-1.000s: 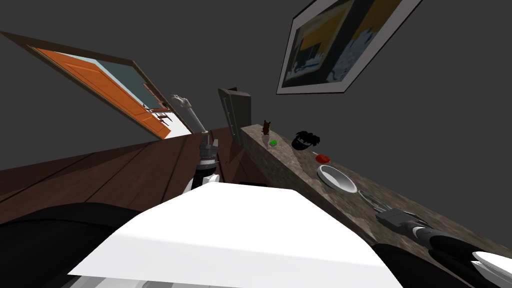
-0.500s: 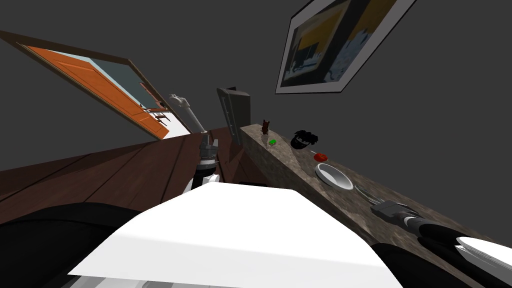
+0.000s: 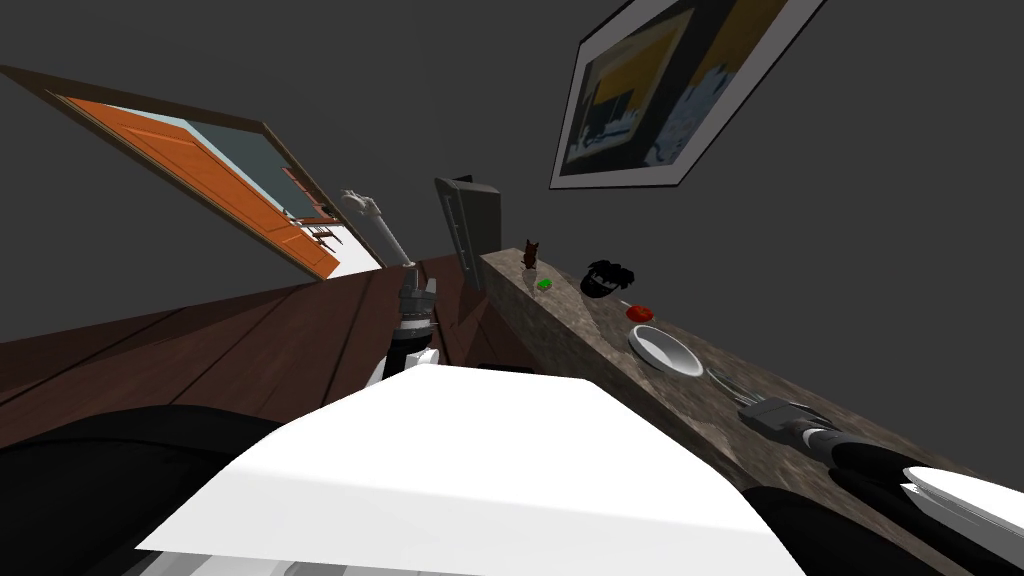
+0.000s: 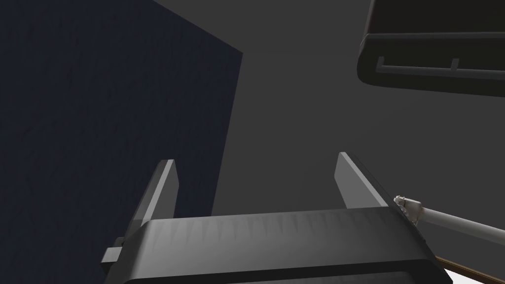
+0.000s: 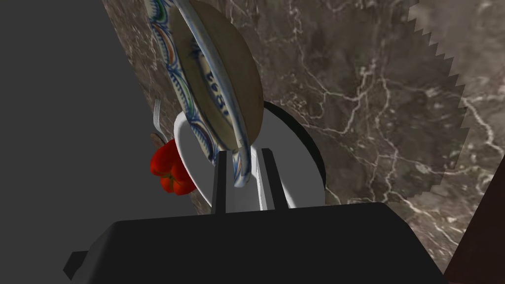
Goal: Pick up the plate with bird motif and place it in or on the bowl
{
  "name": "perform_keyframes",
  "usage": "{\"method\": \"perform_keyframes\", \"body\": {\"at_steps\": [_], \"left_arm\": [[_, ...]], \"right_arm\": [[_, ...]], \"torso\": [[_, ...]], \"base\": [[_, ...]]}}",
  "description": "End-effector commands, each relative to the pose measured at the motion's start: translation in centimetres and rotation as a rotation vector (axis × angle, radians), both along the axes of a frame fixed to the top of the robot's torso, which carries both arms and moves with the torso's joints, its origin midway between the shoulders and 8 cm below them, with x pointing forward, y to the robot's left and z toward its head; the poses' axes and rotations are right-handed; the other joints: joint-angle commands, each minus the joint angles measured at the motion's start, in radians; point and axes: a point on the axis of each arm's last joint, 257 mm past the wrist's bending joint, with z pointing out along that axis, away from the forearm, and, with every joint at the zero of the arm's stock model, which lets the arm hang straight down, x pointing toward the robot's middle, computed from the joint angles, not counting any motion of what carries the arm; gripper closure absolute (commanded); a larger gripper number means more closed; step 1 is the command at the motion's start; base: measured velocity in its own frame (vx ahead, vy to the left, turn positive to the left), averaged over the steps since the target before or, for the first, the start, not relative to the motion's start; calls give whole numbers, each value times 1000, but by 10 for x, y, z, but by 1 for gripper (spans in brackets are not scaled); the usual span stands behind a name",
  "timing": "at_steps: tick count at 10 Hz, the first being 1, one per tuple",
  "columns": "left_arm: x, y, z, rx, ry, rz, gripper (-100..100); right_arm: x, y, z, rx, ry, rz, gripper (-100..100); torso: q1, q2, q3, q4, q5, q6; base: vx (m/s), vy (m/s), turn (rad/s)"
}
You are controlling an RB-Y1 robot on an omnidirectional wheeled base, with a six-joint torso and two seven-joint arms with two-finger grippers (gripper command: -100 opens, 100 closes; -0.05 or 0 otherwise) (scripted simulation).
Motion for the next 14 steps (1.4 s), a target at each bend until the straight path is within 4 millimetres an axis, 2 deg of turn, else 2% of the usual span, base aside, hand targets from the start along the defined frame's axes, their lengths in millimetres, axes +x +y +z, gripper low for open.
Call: {"method": "perform_keyframes", "body": {"at_steps": [1, 7, 8, 9, 12, 14], "left_arm": [[0, 0, 0, 0, 0, 0, 0], [0, 0, 0, 0, 0, 0, 0], [0, 0, 0, 0, 0, 0, 0], [0, 0, 0, 0, 0, 0, 0], [0, 0, 0, 0, 0, 0, 0], [0, 0, 0, 0, 0, 0, 0]], "right_arm": [[1, 0, 0, 0, -1, 1, 100], [1, 0, 0, 0, -1, 1, 100], [19, 1, 6, -6, -15, 18, 100], [26, 2, 8, -8, -21, 23, 100], [26, 2, 8, -8, -21, 23, 100], [32, 2, 11, -11, -27, 30, 100]], "torso": [[0, 0, 0, 0, 0, 0], [2, -1, -1, 0, 1, -1], [1, -1, 0, 0, 1, -1], [1, 0, 0, 0, 2, -1], [2, 0, 0, 1, 2, -2], [2, 0, 0, 1, 2, -2]], "base": [[8, 10, 30], [-1, 0, 0], [-20, -21, -60], [-30, -16, -42], [-27, -3, 19], [-25, 1, -6]]}}
